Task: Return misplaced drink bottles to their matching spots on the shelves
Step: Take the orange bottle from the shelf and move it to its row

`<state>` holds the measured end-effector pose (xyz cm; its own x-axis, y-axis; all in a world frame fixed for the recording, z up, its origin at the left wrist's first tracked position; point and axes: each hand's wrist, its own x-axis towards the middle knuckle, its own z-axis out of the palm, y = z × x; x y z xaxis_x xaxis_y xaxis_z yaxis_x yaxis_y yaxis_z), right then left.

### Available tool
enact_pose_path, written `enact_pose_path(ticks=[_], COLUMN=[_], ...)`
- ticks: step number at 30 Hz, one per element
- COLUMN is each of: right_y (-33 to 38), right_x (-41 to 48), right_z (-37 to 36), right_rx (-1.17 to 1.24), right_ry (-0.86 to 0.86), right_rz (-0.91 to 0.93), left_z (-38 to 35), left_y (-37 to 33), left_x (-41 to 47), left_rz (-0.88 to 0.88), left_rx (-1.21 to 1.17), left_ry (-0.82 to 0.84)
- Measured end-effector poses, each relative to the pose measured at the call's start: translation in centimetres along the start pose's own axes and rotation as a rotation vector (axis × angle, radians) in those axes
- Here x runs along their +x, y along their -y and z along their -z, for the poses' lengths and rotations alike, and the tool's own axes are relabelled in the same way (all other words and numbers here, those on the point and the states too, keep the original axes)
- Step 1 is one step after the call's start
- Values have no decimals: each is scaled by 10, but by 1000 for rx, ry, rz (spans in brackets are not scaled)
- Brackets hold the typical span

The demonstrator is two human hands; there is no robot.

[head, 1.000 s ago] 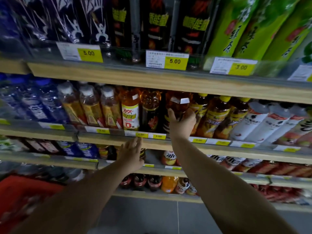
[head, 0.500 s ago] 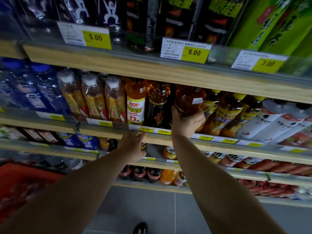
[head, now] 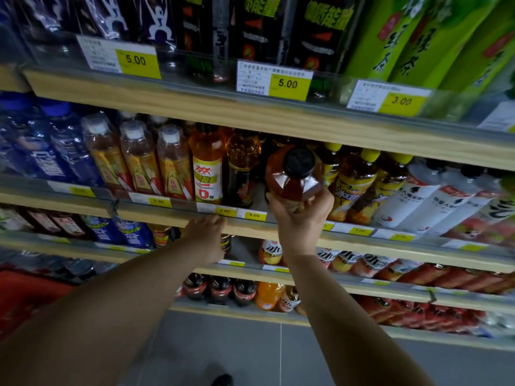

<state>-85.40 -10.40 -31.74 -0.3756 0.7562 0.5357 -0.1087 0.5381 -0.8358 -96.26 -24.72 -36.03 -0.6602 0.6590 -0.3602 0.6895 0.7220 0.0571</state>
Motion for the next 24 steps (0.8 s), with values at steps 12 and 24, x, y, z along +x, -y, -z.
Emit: enact_pose_path(ticks=[12,24], right_y=[-21,-182], right_x=[-68,-144], right_z=[96,55], right_rx=[-265,-122], right_ry=[236,274], right_rz=[-81,-89], left_z=[-20,-254], left_y=[-11,10], left_x=[-3,57], left_rz=[130,58], left_rx=[-76,-417], left_ry=[-38,-428])
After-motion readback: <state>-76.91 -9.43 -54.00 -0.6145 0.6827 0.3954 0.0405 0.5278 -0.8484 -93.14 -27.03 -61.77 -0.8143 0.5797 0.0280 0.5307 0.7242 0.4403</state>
